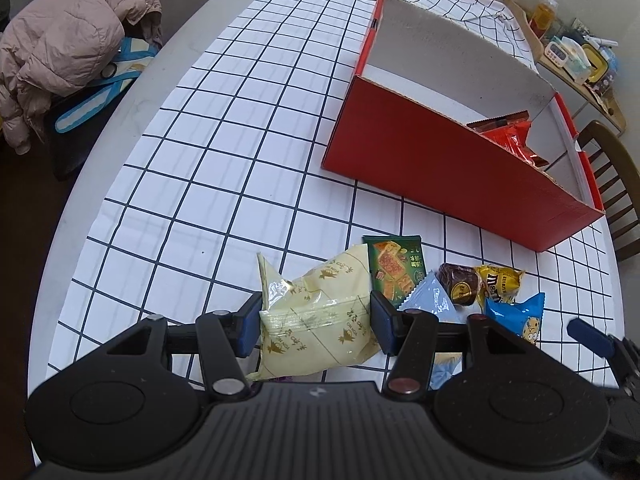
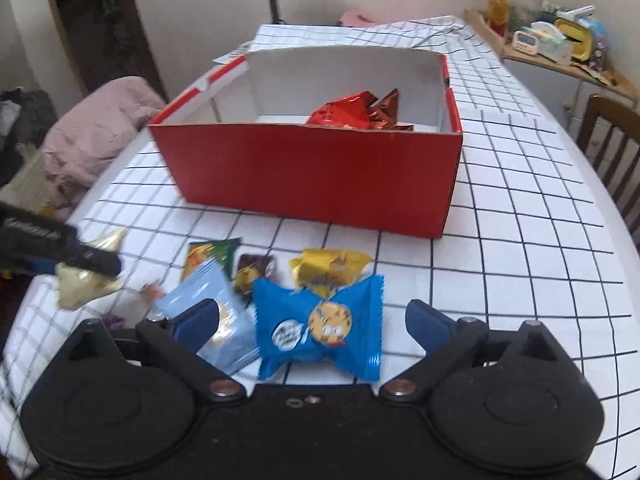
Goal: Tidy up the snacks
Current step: 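Grasp the cream pastry bag with the left tool while the right tool grasps the blue cookie packet, then carry both packets into the red box and open both tools to release them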
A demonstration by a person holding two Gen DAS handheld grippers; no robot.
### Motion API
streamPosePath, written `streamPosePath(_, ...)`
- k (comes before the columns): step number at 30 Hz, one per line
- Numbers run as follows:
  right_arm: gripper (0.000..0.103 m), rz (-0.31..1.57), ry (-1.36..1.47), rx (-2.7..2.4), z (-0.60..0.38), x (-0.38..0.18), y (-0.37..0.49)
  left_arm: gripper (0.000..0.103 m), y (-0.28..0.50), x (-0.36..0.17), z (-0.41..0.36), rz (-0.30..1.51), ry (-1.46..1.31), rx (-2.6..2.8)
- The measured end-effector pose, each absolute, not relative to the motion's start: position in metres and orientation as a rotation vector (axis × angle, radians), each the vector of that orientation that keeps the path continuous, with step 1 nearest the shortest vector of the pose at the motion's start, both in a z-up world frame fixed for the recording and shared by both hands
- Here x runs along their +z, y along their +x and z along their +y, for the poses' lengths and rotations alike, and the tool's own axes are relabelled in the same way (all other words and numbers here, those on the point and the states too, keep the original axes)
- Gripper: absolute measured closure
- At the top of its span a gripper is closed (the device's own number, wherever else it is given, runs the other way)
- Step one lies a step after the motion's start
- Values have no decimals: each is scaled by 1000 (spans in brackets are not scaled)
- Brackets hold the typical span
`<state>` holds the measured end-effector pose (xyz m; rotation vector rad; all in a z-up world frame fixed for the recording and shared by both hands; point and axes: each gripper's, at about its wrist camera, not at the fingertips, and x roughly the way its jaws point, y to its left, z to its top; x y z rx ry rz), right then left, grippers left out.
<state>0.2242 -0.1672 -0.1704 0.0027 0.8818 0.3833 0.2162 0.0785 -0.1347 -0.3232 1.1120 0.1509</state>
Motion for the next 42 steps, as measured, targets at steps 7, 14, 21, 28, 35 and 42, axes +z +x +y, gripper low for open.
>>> streamPosePath(7,5,949,-12,342,-153,-192,238,49,217,-137,80,1122,-325,157)
streamPosePath(14,21,974,12,309,-154,-203,242,49,217,-136,79,1120,-322,151)
streamPosePath(21,43,968,25,295,-159,-200,239,49,216,-135,76,1119,-319,139)
streamPosePath(28,50,959,16,302,-159,-186,229,49,209,-130,70,1109,-305,118)
streamPosePath(35,51,923,59,331,-171,-161,211,49,201,-117,65,1086,-297,86)
streamPosePath(42,51,878,74,371,-185,-124,203,49,197,-93,59,1046,-294,41)
